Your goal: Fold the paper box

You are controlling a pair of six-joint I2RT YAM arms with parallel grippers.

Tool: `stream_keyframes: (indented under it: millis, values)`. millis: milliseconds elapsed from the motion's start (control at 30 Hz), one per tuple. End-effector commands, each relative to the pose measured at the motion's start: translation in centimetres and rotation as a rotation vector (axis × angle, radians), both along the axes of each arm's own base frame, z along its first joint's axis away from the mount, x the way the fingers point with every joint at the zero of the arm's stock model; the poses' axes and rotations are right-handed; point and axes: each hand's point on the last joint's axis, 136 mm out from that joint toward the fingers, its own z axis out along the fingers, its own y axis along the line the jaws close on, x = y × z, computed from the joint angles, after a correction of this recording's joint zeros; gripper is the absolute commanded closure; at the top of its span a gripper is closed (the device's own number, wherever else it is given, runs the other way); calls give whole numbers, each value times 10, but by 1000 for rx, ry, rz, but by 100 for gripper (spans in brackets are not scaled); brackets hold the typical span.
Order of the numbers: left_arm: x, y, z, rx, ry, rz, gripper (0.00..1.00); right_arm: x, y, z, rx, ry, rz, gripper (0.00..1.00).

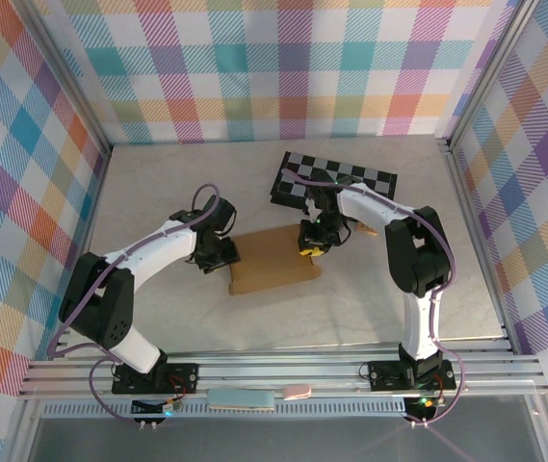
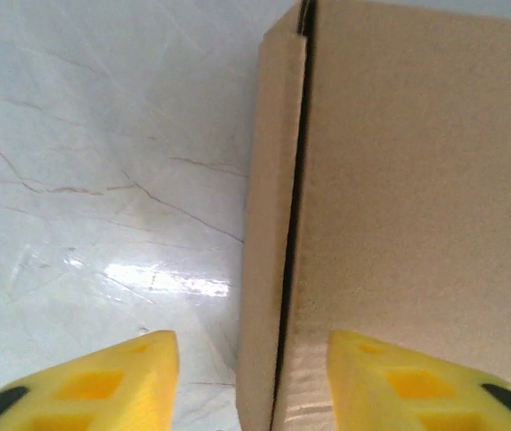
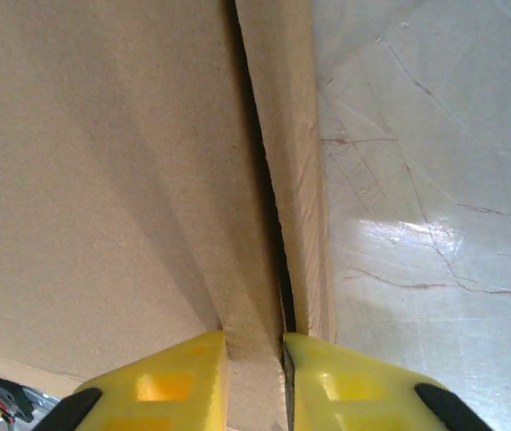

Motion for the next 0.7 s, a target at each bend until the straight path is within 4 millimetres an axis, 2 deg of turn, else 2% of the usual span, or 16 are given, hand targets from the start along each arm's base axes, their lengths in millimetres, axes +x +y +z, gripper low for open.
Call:
stream_keyframes:
  millis: [0, 100, 233, 433, 533, 667]
  values:
    - [4, 4, 12, -5, -33, -23, 49, -7, -6, -10, -58, 19, 28, 80]
    - [5, -9, -1, -78, -22, -28, 49, -6, -5, -10, -58, 22, 27, 81]
    - [4, -10, -16, -86, 0, -11, 55, -7, -5, -11, -62, 28, 25, 83]
    - [1, -13, -30, -101, 15, -8, 76, -6, -2, -5, -40, 19, 20, 83]
    - [-1, -10, -34, -95, 20, -5, 80, -5, 2, 6, 0, 9, 26, 77]
    - [-3, -7, -30, -86, 11, -11, 81, 3, -2, 27, 86, -17, 11, 61]
